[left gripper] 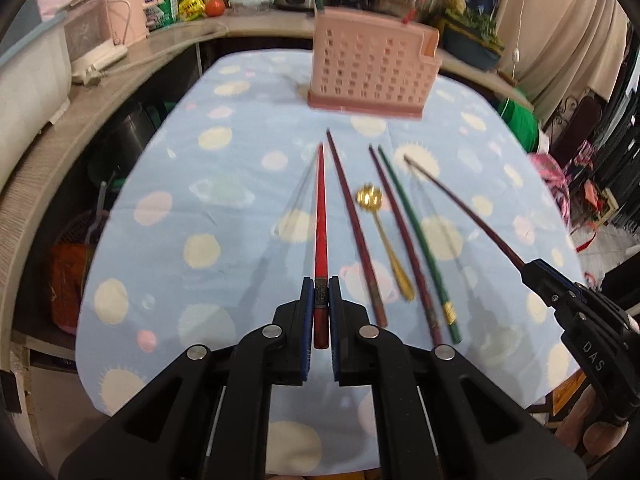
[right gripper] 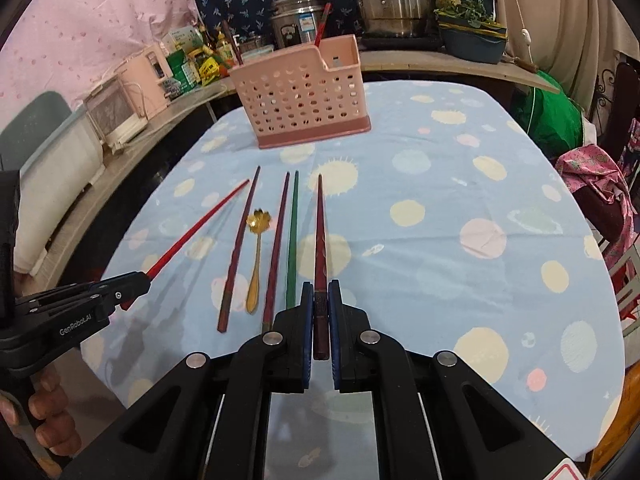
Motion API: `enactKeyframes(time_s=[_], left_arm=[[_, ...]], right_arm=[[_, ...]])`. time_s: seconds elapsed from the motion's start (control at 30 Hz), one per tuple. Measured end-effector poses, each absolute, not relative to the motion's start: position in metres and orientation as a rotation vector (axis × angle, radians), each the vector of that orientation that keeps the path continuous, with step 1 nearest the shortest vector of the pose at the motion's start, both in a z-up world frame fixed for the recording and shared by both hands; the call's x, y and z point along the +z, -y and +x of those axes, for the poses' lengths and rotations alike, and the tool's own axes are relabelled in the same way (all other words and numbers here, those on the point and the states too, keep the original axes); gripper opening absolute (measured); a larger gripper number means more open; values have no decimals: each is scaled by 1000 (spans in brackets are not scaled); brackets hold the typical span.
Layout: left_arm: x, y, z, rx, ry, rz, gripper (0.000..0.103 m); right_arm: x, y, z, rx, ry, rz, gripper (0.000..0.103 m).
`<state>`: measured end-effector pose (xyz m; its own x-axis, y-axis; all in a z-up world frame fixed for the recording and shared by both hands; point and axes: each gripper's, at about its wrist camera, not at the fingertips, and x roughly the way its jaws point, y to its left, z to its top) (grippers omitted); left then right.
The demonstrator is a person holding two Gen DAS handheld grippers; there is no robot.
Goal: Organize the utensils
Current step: 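Lift both held chopsticks and carry them toward the pink holder, then open both tools above the pink holder to drop the chopsticks in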
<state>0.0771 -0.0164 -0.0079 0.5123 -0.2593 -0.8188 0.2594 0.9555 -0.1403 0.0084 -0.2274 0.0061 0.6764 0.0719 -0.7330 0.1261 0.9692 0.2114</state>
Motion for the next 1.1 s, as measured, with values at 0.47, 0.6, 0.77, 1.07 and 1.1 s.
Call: enactKeyframes(time_s=[0.47,0.6,0.77,1.07,1.1], left_arm=[[108,6,141,-306,-752,-109,7],[131,11,161,-316,-710,-116,7],[164,15,188,-342,-658,-142,7],[232,29,230,-349,-502,-162,7],[239,32,235,-348,-482,-160,7]], right_arm=[[106,258,59,-24,-601,286,7],[124,264,80,-24,-564,284,7],[149,276,104,-12,-510,325,7],[203,298,162,1,-364,406,7],[207,299,169,2,-351,415,7]])
